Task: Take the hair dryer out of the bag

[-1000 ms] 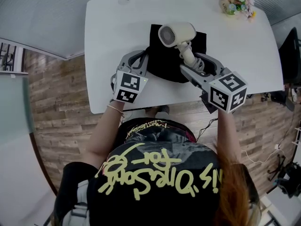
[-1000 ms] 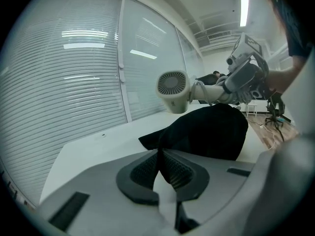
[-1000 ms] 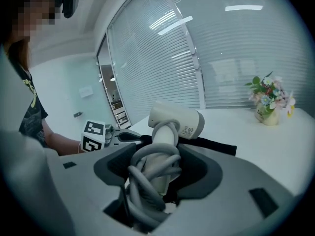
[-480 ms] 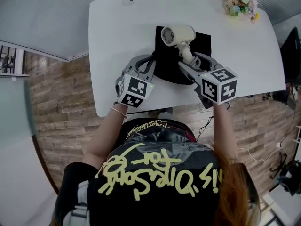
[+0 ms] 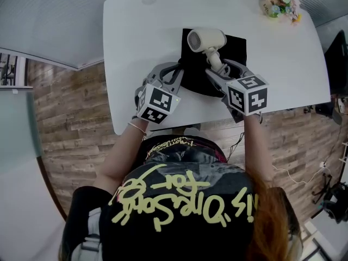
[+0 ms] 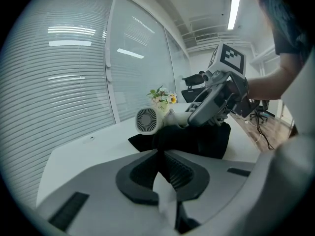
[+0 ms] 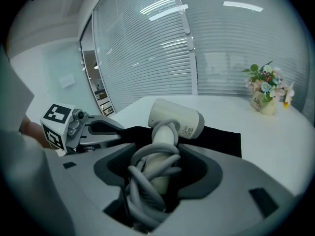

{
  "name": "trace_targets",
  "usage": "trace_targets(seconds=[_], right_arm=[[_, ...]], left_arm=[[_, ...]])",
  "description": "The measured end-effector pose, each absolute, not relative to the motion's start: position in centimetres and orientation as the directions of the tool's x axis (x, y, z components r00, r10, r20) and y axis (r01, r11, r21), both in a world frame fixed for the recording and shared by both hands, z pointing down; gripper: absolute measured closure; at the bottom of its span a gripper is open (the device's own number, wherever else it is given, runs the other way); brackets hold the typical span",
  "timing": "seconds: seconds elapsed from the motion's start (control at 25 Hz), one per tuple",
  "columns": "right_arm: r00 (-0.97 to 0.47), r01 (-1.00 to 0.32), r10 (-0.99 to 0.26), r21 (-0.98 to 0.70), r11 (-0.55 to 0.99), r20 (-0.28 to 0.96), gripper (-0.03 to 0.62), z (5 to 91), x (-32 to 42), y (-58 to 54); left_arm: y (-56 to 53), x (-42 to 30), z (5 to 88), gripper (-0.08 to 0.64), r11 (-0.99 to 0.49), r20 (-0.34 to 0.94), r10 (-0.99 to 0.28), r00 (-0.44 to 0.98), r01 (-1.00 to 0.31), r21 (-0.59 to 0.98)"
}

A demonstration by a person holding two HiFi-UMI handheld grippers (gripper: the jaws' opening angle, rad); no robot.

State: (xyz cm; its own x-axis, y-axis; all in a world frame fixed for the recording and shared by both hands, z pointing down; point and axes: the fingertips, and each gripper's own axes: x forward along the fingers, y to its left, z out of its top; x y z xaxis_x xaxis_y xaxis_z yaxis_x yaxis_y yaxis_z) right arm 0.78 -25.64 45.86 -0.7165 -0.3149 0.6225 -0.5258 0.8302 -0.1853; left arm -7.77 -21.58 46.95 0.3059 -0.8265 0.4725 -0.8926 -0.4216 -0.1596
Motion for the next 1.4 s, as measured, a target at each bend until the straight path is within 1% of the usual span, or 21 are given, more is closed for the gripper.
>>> trace_targets(seconds=[0.64, 1.04, 1.4], right_arm=[[-0.627, -0.506, -0.357, -0.013, 0.862, 0.693, 0.318, 48.1, -0.3, -25.1], [-0.624, -0.514, -0.355, -0.024, 0.857, 0.696, 0.318, 49.1, -0.5, -24.8], [-0.617, -0.532, -0.382, -0.007, 0.847, 0.689, 0.316, 49.7, -0.5, -24.7]], left_arm=[[-21.3, -8.1, 47.0, 0.518, -0.471, 0.471, -0.804, 0.362, -0.872, -0.134], [-20.9, -8.3, 46.9, 0.503, -0.491, 0.475, -0.793, 0.382, -0.862, -0.126], [-20.5, -8.4, 47.2, 0.492, -0.502, 0.485, -0.783, 0.391, -0.856, -0.120]])
